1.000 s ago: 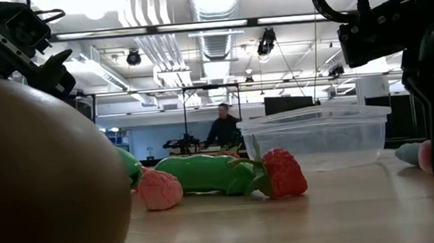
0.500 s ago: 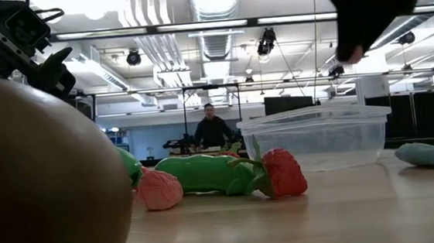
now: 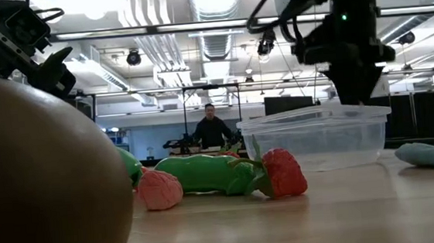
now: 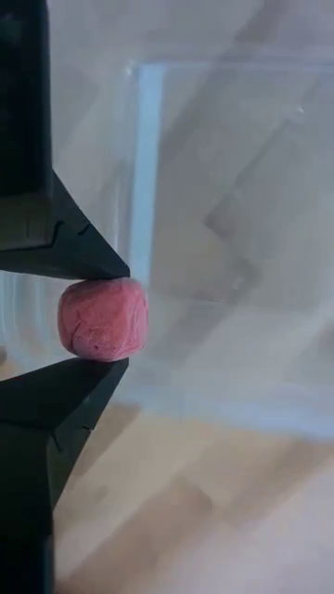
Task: Pick and placing Produce into tupperware
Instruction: Put the right pink peach into the transparent bin, then put the brown kiwi into the transparent bin
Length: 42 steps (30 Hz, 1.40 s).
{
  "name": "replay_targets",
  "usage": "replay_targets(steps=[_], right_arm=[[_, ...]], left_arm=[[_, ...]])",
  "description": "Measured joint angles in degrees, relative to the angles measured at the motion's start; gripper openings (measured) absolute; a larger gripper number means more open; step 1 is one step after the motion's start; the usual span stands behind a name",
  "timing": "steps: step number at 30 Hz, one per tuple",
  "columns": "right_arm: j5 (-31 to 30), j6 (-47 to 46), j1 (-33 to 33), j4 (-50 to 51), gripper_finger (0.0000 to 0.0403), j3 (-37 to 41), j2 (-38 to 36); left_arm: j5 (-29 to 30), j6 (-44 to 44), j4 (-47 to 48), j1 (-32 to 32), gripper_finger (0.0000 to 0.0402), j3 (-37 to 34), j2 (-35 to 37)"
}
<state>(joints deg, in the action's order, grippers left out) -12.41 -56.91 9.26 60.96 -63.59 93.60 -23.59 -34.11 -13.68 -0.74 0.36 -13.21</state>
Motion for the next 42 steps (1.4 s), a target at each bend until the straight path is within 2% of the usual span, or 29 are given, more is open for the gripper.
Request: replay_targets(steps=[5, 11, 16, 21, 25, 28, 30, 33, 35, 37, 42], right_arm=[[0.58, -4.25, 0.08, -3.41, 0.0157, 1.66, 0.26], [-1.78, -5.87, 0.08, -2.91, 0.0231, -0.46, 0.24], [-2.43, 1.99, 2.95, -6.05, 0.0270, -6.92, 0.21], [-2.28, 5.54, 9.28, -11.81, 0.0271, -13.56, 1.05], [-2.45, 3.63, 13.26, -12.54, 0.0267, -17.53, 3.98], [-2.21, 5.56, 15.81, -12.44, 0.0267, -20.05, 7.35], [-1.14, 4.11, 16.55, -12.30, 0.0268, -21.96, 9.98], [0.82, -4.49, 16.09, -12.15, 0.0269, -25.02, 12.91], [0.79, -7.00, 15.84, -12.34, 0.0269, -26.44, 13.91], [1.19, -7.86, 15.84, -12.52, 0.0266, -27.68, 15.02], [7.60, -5.06, 16.08, -12.35, 0.0259, -29.70, 17.85]], left_arm=[[-0.01, 0.00, 0.04, -0.01, 0.0299, 0.00, 0.12], [-0.02, -0.02, 0.02, -0.01, 0.0299, 0.00, 0.12], [-0.02, 0.00, -0.39, 0.00, 0.0299, 0.00, 0.11], [-0.02, 0.00, -1.03, 0.01, 0.0299, 0.00, 0.25], [-0.01, -0.07, -1.15, 0.00, 0.0299, 0.00, 0.23], [-0.02, -0.05, -1.15, 0.01, 0.0299, 0.00, 0.23], [-0.02, -0.07, -1.19, -0.01, 0.0299, 0.00, 0.23], [-0.02, -0.10, -1.60, 0.00, 0.0299, 0.00, 0.15], [-0.02, -0.11, -2.30, 0.01, 0.0299, 0.00, 0.23], [-0.04, -0.07, -2.24, -0.01, 0.0299, 0.00, 0.24], [-0.02, -0.07, -2.01, 0.01, 0.0299, 0.00, 0.01]])
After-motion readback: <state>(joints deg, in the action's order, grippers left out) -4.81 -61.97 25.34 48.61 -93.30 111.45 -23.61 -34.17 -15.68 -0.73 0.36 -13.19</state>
